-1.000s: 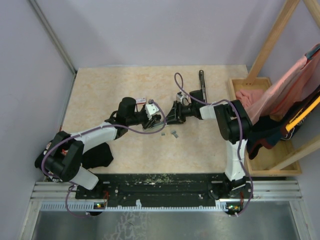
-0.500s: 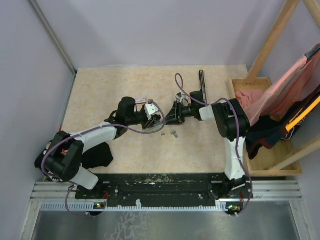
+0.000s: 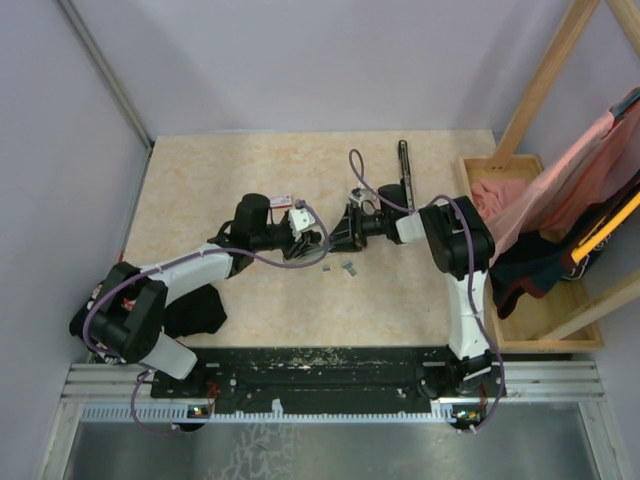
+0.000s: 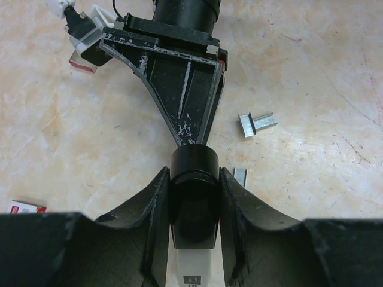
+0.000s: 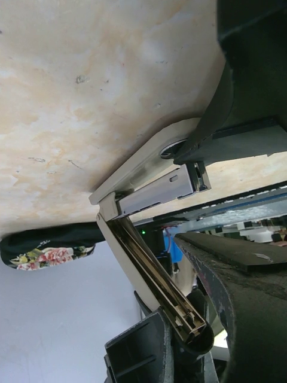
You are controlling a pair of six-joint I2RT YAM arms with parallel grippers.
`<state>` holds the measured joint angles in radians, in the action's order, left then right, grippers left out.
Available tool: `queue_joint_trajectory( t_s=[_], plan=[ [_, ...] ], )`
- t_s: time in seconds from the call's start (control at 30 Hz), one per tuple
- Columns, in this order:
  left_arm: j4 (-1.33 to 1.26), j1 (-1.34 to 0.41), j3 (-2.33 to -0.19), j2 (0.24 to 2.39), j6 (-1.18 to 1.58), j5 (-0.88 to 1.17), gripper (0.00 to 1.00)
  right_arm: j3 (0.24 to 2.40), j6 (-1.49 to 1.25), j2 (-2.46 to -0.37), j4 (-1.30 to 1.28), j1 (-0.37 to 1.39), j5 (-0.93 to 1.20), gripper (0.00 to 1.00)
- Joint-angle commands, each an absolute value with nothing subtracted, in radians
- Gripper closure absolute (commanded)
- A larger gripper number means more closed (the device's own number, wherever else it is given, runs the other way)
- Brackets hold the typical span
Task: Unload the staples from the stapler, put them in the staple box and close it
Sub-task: Unload the staple at the center of the board.
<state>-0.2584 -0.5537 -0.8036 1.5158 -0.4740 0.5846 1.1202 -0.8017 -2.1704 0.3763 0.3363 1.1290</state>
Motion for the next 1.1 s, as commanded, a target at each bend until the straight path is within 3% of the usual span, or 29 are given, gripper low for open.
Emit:
queue_joint_trajectory(
  t_s=[0.0,0.6,0.87,1.07],
  plan=[
    [-0.284,-0.569,-0.821,1.482,-0.47,0.726,1.0,1.138,-0.818,-2.197,0.459,0.37,1.113,0.5],
    [-0.273,-0.568,-0.822,1.471,-0.471,0.77,1.0,1.112,-0.882,-2.202,0.611,0.408,1.115,0.53],
    [-0.281,-0.557,-0.808,1.476,-0.463,0.786,1.0,1.061,-1.091,-2.233,0.9,0.408,1.118,0.44],
    [-0.319,-0.523,-0.781,1.475,-0.442,0.836,1.0,1.054,-1.146,-2.256,0.983,0.408,1.103,0.44]
  ],
)
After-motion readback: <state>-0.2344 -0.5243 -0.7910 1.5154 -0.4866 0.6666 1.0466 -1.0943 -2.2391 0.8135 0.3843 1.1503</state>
